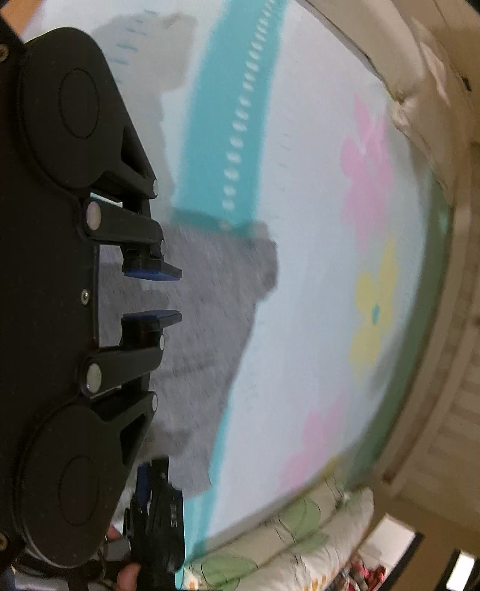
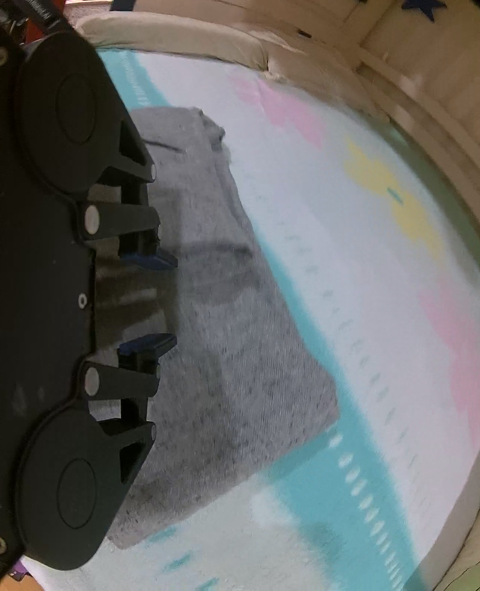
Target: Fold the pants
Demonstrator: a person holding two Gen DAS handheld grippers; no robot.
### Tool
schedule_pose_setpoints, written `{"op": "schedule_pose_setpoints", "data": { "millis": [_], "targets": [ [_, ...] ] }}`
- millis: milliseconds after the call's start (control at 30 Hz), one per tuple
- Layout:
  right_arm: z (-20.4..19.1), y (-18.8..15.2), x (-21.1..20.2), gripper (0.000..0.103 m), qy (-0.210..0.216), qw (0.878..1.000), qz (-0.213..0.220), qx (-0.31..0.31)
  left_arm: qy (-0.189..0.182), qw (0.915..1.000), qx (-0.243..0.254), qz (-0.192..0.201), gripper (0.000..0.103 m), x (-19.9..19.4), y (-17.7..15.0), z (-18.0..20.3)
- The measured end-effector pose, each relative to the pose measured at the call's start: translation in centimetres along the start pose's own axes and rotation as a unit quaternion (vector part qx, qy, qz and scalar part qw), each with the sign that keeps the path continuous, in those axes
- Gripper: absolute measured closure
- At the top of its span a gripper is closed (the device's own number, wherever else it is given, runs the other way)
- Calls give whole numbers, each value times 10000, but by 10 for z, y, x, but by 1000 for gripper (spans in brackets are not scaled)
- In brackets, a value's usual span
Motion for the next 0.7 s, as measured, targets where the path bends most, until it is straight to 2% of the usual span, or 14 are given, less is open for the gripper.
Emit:
{"op": "schedule_pose_setpoints", "data": {
  "millis": [67,167,300,533,700],
  "targets": [
    [1,-4,3,60,63,9999,-92,-6,-52,9997,-160,-182,80,6,-4,-7],
    [-6,-12,4,60,495,9982,-337,104,-224,9976,-283,-586,80,20,-15,-8],
    [-13,-17,2,59,903,9936,-532,418,-305,9933,-215,-1090,80,40,-32,-1],
    [0,-5,-9,59,1296,9804,-555,1374,-273,9930,-196,-1133,80,43,-32,0],
    [-10,-6,-20,59,1346,9863,-377,879,-179,9934,-44,-1135,80,45,-29,3]
  ]
}}
Point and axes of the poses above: each gripper's, at about its wrist camera, not at the fingertips, and x roughly the way its jaws point, z to its right, y to its top, the point moved 8 cm from there along x, roughly the way its jaws point, and after that the axes turned 15 degrees about x, right-handed, at the moved point
